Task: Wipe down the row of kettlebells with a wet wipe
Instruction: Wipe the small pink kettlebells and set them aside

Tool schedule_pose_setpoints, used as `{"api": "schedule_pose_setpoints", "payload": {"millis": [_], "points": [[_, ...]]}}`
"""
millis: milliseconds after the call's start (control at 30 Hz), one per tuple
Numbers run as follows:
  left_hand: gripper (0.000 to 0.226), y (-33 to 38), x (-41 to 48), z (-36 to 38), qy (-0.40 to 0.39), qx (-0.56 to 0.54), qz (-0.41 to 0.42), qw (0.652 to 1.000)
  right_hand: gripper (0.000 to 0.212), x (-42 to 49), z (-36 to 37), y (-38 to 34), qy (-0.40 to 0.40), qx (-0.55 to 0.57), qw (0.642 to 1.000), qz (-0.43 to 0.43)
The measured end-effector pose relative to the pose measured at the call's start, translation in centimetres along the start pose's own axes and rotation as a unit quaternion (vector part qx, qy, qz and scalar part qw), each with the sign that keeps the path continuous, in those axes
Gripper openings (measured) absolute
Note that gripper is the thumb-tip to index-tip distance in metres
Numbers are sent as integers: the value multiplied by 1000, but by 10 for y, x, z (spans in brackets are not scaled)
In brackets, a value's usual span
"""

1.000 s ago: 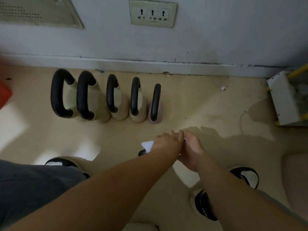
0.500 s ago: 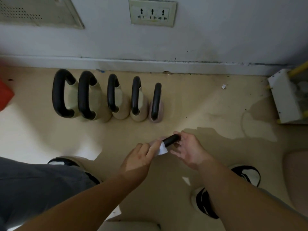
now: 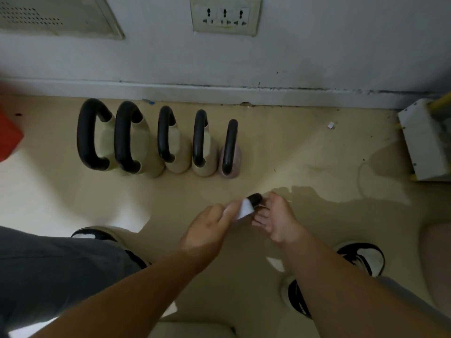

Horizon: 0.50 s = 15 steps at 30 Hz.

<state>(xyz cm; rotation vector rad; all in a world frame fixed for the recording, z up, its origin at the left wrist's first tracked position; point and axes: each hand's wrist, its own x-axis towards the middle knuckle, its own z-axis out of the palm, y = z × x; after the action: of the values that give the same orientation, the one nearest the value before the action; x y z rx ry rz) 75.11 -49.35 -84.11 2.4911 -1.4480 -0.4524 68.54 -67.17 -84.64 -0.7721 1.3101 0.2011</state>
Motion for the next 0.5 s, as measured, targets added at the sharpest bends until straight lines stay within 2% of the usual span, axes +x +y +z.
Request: {"api": "schedule_pose_setpoints", "payload": {"millis": [67, 200, 300, 367, 433, 500], "points": [[71, -7, -22, 9, 48, 22, 7, 999, 57, 1, -1, 1, -20, -13, 1000, 5], [83, 16, -7, 4, -2, 14, -81, 997, 60, 1, 12, 0, -64, -7, 998, 5], [71, 31, 34, -14, -52, -34, -108, 992, 70, 2, 20, 1, -85, 25, 996, 5], [49, 38, 69, -22, -103, -63, -153, 981, 76, -1, 18, 2, -105, 51, 993, 15], [24, 42, 106, -31, -170, -51, -191, 965, 74, -1, 14, 4, -114, 78, 990, 30], [24, 42, 129, -36, -232, -62, -222, 945, 66, -2, 14, 4, -112, 116, 986, 36]]}}
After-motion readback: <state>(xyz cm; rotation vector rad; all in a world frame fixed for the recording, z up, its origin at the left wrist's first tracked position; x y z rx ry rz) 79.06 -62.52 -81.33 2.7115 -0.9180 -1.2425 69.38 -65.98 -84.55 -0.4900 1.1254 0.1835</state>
